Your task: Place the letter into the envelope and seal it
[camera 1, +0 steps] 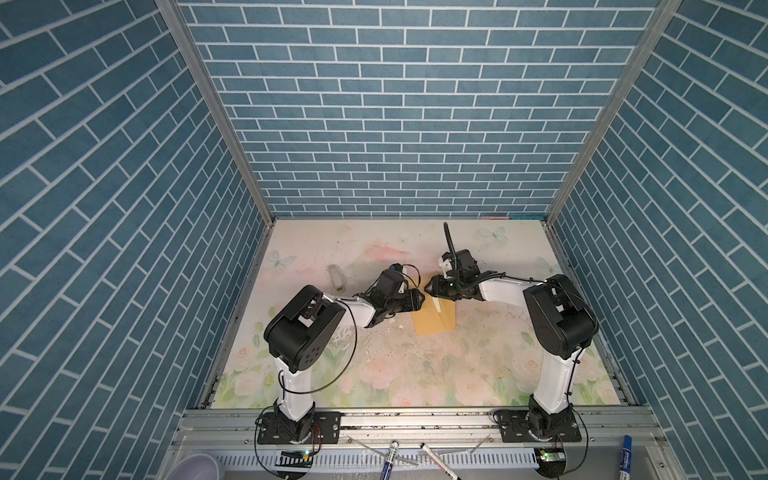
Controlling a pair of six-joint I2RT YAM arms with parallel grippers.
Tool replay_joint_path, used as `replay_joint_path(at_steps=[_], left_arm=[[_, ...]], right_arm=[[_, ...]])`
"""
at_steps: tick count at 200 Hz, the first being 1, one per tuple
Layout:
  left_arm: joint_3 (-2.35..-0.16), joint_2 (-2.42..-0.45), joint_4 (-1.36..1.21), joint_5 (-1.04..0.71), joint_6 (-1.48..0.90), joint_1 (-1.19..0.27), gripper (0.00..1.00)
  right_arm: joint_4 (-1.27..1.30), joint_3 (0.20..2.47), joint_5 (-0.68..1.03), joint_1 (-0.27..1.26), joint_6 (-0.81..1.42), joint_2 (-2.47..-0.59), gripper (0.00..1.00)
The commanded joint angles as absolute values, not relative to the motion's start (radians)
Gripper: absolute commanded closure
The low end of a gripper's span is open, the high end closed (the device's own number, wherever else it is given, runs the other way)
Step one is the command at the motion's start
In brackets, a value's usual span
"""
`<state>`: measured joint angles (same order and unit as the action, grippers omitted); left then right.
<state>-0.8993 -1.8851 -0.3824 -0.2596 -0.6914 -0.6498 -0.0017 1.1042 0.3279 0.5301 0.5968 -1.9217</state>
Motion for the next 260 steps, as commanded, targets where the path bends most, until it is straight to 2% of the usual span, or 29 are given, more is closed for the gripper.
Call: replay_joint_path(at_steps=[1, 83, 137, 209, 260], left_arm=[[-0.91, -1.925, -0.338, -0.275, -0.679, -0.648, 0.33], [-0.912, -1.923, -0.336, -0.275, -0.679, -0.648, 0.33], [-0.901, -1.876, -0.32, -0.256, -0.669, -0.647, 0.32], [-0.917, -1.615, -0.116, -0.128, -0.538, -0.647, 0.24], [-0.909, -1.417, 0.044, 0.035, -0.406, -0.646, 0.16]], right_arm=[[-0.029, 1.135, 0.36, 0.551, 0.617, -1.962, 0.51], [-0.038, 1.142, 0.358, 0.557, 0.617, -1.959, 0.51], [-0.081, 1.149, 0.311, 0.551, 0.585, -1.843, 0.49], [-0.229, 1.14, 0.158, 0.516, 0.447, -1.538, 0.39], [-0.308, 1.127, 0.143, 0.471, 0.393, -1.494, 0.34]])
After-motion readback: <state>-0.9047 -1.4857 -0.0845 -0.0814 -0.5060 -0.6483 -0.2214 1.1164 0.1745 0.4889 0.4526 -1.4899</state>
